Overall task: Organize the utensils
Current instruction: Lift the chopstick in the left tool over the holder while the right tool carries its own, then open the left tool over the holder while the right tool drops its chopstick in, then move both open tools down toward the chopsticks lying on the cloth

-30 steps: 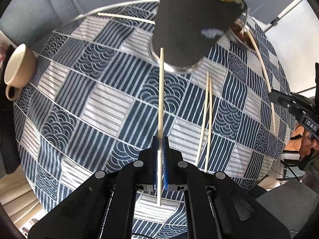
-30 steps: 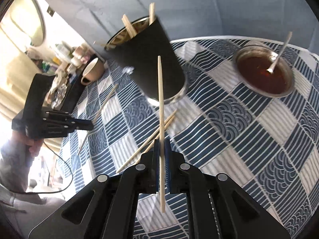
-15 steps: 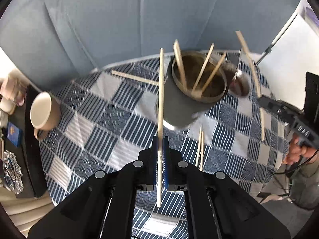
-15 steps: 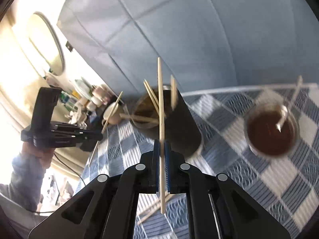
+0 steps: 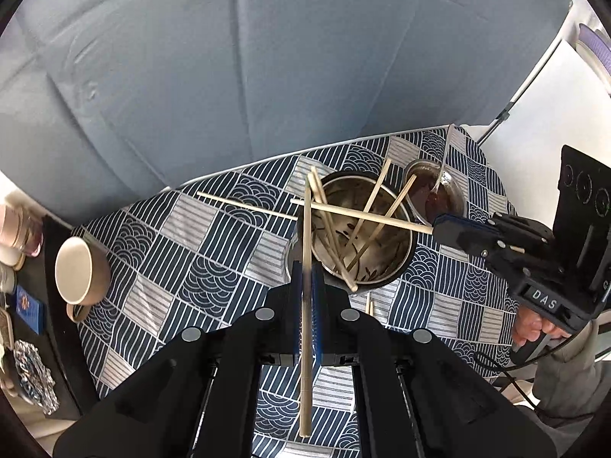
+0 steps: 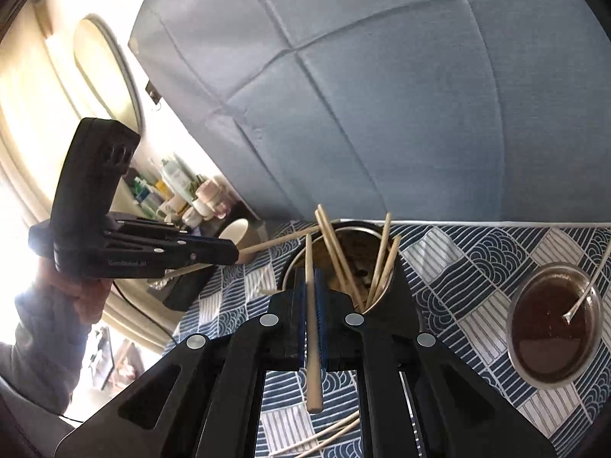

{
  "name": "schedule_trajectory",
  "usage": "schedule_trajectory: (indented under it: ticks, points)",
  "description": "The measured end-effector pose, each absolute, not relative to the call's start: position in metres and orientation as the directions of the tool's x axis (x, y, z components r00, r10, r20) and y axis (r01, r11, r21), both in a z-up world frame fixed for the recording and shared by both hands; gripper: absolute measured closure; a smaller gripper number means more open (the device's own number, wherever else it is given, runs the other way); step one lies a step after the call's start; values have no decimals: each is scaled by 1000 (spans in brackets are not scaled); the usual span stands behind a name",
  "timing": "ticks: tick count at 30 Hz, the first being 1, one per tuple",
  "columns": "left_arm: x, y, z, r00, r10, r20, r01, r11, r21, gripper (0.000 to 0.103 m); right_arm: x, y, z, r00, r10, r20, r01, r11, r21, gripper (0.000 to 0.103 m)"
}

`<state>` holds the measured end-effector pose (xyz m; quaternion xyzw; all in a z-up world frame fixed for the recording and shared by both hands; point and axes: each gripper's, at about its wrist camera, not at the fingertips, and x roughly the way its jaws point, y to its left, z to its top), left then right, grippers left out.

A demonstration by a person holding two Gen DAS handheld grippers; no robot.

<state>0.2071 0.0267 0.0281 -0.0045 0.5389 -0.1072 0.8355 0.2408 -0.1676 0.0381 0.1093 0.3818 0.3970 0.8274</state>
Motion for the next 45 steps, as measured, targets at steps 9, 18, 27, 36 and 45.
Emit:
schedule_trajectory:
  ticks: [9,18,27,36,45]
  points:
    - [182,22,47,415,-204,-887,206,970,-127,98,239,-192,57,442,687,-577,-567,712,414,98]
    - [171,11,46,386,-183,-904,233,968,-96,98,241,-173,57,450,656,-605,-582,730,359,98]
    - [174,13,45,397,-170,-902,210,973,-91,75,251,-147,58,470,624,-625,-598,746,295,94]
    - [173,31,24,370,-134,-919,150,985,-84,50,258,-149,57,511,590,-625,-544,785,295,59]
    - [166,39,8,337,-121,-934,128,988,-82,45,257,-169,54,538,568,-622,-480,814,328,51]
